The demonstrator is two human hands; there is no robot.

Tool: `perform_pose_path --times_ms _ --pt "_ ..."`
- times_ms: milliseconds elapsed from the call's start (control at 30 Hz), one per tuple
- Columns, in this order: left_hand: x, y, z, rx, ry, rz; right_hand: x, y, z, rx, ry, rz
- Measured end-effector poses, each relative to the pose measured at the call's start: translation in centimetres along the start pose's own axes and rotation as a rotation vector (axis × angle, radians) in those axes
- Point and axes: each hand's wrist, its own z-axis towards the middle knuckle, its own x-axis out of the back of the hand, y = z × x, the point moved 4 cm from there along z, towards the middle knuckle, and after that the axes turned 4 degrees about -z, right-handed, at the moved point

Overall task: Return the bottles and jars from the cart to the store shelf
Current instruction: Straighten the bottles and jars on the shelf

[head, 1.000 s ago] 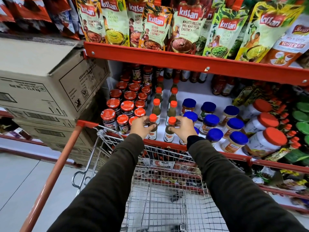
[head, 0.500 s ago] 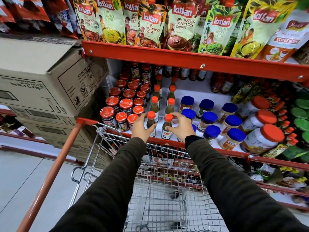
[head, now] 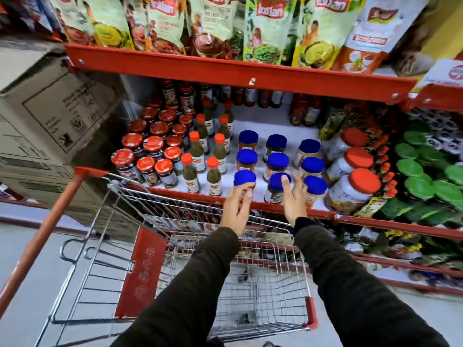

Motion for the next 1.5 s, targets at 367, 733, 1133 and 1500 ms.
perform_pose_path --times_ms 367,733,1133,1500 --pt "-8.7 -1.2 1.0 0.622 -0.192 -0.453 0.9 2.5 1.0 -0.209 -0.301 0.319" --pt "-8.1 -1.5 1.6 0.538 -0.133 -0.434 1.3 2.5 -0.7 -0.153 -0.288 0.309" --pt "-13.6 -1.4 -0.7 0.429 -0.193 -0.274 6.9 7.9 -1.0 -0.298 0.186 0.513" --pt "-17.8 -0.3 2.4 0.522 -0.23 -0.378 8.2 6.0 -0.6 -0.274 -0.162 0.507"
